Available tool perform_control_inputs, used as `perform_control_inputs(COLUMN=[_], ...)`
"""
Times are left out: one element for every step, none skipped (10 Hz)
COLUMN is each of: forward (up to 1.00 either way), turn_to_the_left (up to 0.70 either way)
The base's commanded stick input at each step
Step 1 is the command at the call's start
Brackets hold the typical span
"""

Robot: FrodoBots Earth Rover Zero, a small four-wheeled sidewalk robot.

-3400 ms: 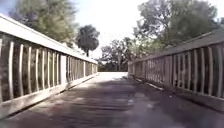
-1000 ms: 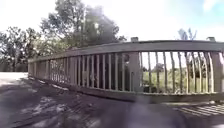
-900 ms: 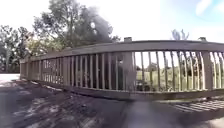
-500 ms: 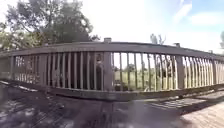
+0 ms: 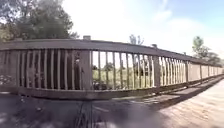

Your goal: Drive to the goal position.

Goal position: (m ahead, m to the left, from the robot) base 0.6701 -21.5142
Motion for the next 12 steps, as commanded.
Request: perform_control_inputs(forward=[-1.00,-1.00,-1.00,-1.00,-1.00,-1.00,-1.00,-1.00,-1.00,-1.00,-1.00,-1.00], turn_to_the_left=[-0.27,-0.27,-0.07,0.27,0.27,0.27,0.27,0.27,0.27,0.27,0.27,0.27])
